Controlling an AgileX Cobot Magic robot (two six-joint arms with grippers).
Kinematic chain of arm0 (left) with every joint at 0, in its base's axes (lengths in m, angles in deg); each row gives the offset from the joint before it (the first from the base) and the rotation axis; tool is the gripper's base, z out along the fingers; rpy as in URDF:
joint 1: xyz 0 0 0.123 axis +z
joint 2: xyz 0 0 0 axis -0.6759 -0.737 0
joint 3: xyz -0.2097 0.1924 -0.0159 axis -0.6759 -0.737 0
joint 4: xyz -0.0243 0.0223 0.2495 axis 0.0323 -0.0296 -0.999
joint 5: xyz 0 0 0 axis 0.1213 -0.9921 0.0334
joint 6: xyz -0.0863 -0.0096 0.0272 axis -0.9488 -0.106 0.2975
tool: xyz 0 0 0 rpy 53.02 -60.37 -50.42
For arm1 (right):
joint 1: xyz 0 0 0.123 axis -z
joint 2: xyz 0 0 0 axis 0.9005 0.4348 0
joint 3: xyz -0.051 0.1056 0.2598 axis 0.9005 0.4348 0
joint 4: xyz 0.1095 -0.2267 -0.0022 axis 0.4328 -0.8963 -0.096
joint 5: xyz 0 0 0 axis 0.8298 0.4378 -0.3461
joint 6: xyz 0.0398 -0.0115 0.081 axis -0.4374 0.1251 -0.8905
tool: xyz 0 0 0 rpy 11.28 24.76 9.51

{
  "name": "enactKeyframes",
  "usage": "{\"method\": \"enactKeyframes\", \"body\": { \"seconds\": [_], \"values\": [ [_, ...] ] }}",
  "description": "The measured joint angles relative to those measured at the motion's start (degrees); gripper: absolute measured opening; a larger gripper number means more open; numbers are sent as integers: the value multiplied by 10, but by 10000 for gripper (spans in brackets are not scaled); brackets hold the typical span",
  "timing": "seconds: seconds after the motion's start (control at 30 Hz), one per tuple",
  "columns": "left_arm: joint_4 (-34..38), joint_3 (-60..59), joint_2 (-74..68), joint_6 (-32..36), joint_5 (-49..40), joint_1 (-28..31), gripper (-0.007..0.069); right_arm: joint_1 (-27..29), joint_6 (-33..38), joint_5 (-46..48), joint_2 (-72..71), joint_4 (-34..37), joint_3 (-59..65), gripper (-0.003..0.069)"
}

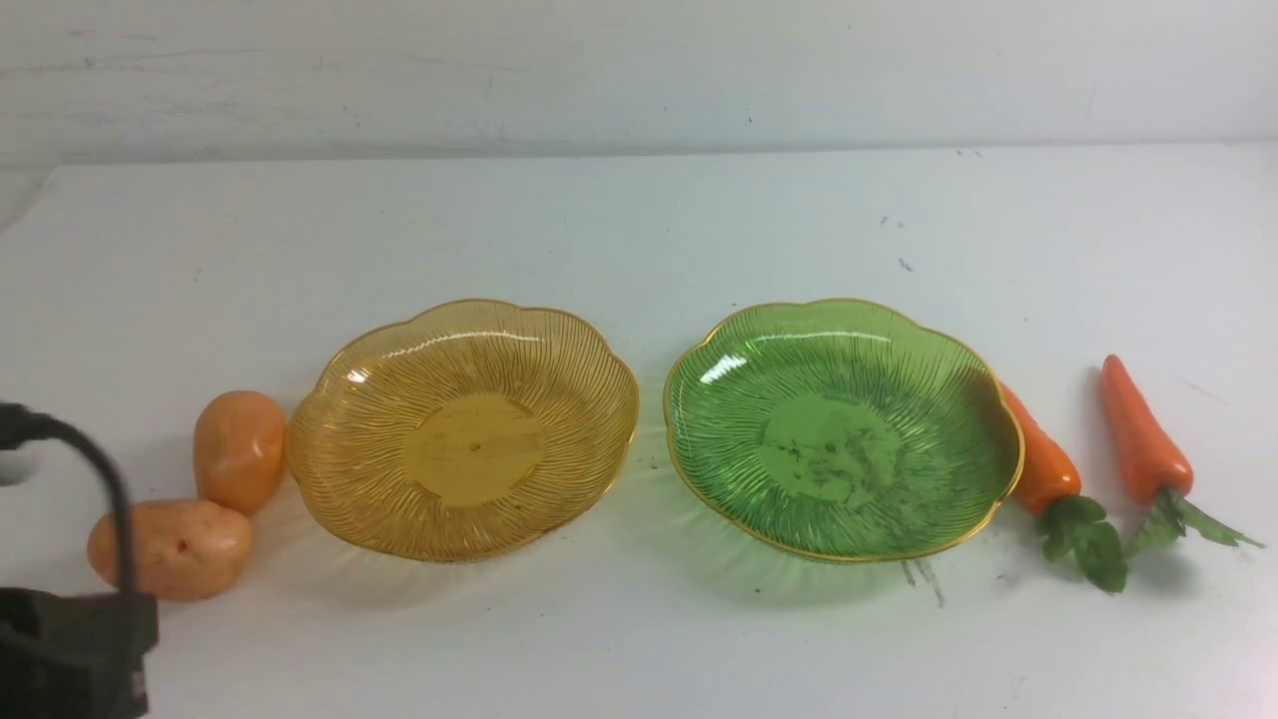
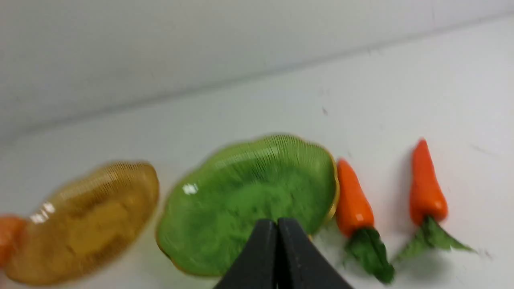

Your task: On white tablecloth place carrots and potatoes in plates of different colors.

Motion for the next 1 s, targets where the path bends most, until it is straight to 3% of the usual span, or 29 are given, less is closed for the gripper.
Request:
{"method": "enactKeyframes", "body": {
  "seconds": [0.13, 0.33, 0.5, 0.6, 0.7, 0.77, 0.87, 1.0],
  "values": [
    [-7, 0, -60, 25, -24, 0, -3, 0, 28, 94, 170, -30, -79, -15],
    [-7, 0, -67, 50, -25, 0, -3, 0, 44, 134, 387, -65, -182, -12],
    [-7, 0, -67, 50, -35, 0, -3, 0, 48, 127, 497, -107, -235, 69],
    [-7, 0, -67, 50, -35, 0, -3, 0, 57, 105, 542, -116, -255, 204],
    [-7, 0, -67, 50, -35, 0, -3, 0, 64, 76, 614, -121, -275, 449],
    [-7, 0, -67, 50, -35, 0, -3, 0, 65, 71, 661, -125, -288, 558],
    [-9, 0, -67, 51, -35, 0, -3, -2, 67, 73, 724, -132, -306, 643],
    [-17, 0, -67, 51, -35, 0, -3, -24, 68, 78, 776, -145, -331, 662]
  ]
}}
